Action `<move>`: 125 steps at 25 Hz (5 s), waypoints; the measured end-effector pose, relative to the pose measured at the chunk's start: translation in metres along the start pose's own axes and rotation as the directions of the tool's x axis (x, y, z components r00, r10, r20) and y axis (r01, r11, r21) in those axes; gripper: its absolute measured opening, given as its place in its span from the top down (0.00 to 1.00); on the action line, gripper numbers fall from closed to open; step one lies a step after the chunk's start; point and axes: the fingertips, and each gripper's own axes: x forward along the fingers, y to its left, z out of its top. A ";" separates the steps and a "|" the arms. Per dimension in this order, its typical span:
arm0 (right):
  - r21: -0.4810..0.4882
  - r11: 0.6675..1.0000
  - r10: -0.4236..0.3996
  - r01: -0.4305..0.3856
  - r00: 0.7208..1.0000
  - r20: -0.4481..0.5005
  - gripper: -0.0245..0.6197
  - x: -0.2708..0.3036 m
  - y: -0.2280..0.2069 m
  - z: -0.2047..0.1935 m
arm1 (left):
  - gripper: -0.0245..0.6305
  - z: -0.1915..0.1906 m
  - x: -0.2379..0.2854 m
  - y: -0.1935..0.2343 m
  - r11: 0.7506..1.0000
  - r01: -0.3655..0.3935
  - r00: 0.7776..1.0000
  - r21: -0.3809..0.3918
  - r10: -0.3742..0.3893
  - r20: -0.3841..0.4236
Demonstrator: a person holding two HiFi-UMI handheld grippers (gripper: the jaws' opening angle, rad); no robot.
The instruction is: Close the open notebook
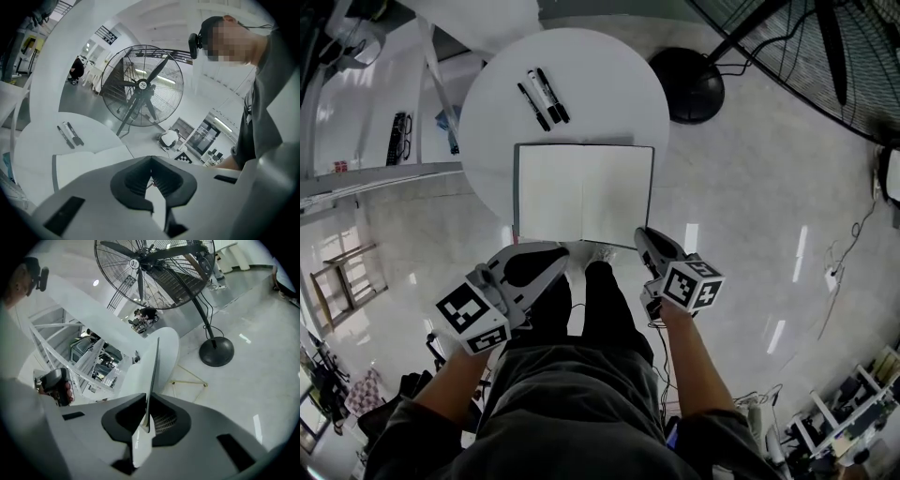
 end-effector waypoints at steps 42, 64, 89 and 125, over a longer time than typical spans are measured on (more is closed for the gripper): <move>-0.467 0.883 -0.091 0.058 0.995 -0.049 0.90 0.059 0.179 -0.016 | 0.94 0.006 -0.177 0.060 0.999 -0.043 0.975 -0.030 0.048 0.216; -0.612 0.791 -0.152 -0.021 0.962 -0.229 0.88 0.143 0.204 -0.060 | 0.94 -0.022 -0.228 0.110 0.977 -0.150 0.949 -0.153 0.185 0.256; -0.674 0.738 -0.296 0.036 0.914 -0.276 0.81 0.205 0.182 -0.101 | 0.94 -0.054 -0.260 0.134 0.954 -0.190 0.931 -0.231 0.250 0.267; -0.520 0.854 -0.015 -0.017 0.998 -0.058 0.90 0.105 0.248 -0.024 | 0.94 0.026 -0.238 0.067 0.993 -0.114 0.958 0.014 0.107 0.267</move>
